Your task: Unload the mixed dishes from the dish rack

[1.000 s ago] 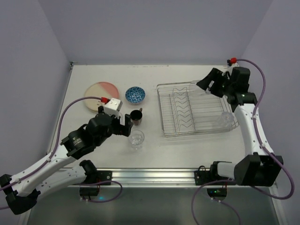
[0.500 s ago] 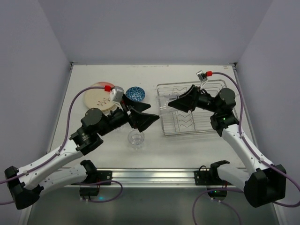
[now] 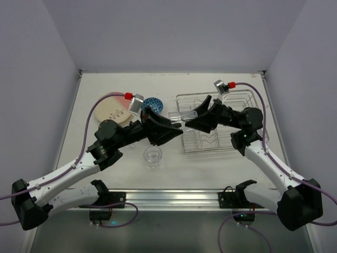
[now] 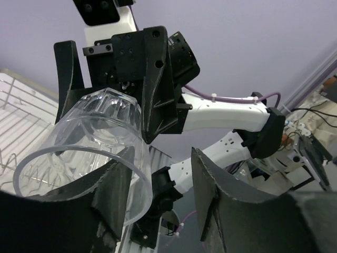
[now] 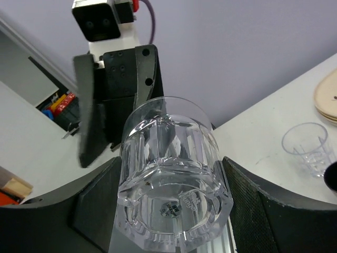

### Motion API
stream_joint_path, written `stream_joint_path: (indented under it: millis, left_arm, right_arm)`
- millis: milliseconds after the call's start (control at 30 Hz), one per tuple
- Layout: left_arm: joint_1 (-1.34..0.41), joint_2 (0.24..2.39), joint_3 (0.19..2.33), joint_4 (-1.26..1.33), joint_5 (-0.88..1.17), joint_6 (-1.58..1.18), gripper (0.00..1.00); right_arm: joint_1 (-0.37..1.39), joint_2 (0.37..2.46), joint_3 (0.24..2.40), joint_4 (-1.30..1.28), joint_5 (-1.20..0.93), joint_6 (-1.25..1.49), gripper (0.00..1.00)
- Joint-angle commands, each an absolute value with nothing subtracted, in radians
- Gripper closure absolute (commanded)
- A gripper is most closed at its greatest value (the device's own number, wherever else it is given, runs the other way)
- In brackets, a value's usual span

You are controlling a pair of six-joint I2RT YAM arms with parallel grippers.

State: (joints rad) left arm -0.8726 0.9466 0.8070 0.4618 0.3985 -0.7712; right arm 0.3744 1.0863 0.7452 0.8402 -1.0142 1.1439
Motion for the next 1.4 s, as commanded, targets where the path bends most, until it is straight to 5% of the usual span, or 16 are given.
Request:
stream_joint_path:
  millis: [0, 33, 167, 267, 300, 333, 367, 567, 767, 867, 1133, 1367]
  left_arm:
    - [-0.873, 0.966, 0.807, 0.571, 0.474, -0.810, 0.56]
    - [-0.873, 0.968, 0.805, 0.569, 0.474, -0.810, 0.70]
    - [-0.873, 0.973, 0.804, 0.546, 0.460, -0.799, 0.96]
    - [-0.873, 0.973, 0.808, 0.522, 0.445, -0.782, 1.00]
    - [-0.873, 0.968, 0.811, 0.499, 0.436, -0.773, 1.00]
    - [-0.873, 0.965, 0.816, 0.477, 0.427, -0.750, 1.00]
    - [-0.873, 0.953, 0.828, 0.421, 0.405, -0.732, 1.00]
    - [-0.873, 0.927, 0.969, -0.072, 0.176, -0.533, 1.00]
    - [-0.873, 0.913, 1.089, -0.507, -0.119, -0.413, 1.00]
    - [-0.871, 0.949, 1.156, -0.712, -0.271, -0.410, 1.00]
    - [-0.870, 1.077, 1.229, -1.041, -0.495, -0.498, 1.00]
    - [-0.845, 1.132, 1.135, -1.097, -0.468, -0.540, 1.00]
  right_arm:
    - [0.385, 1.085, 0.738, 0.959, -0.999, 1.155, 0.64]
    - [0.385, 1.078, 0.732, 0.959, -0.993, 1.154, 0.64]
    - [0.390, 1.066, 0.726, 0.960, -0.991, 1.147, 0.64]
    - [0.390, 1.057, 0.719, 0.945, -0.994, 1.131, 0.59]
    - [0.388, 1.052, 0.715, 0.933, -0.994, 1.117, 0.52]
    - [0.387, 1.040, 0.709, 0.925, -0.989, 1.106, 0.15]
    - [0.385, 1.032, 0.704, 0.910, -0.979, 1.097, 0.01]
    - [0.278, 0.953, 0.672, 0.715, -0.934, 1.007, 0.01]
    - [0.219, 0.833, 0.784, 0.006, -0.605, 0.640, 0.01]
    - [0.216, 0.804, 0.824, -0.128, -0.505, 0.555, 0.01]
    - [0.216, 0.781, 0.861, -0.250, -0.434, 0.489, 0.01]
    - [0.216, 0.767, 0.851, -0.287, -0.426, 0.466, 0.01]
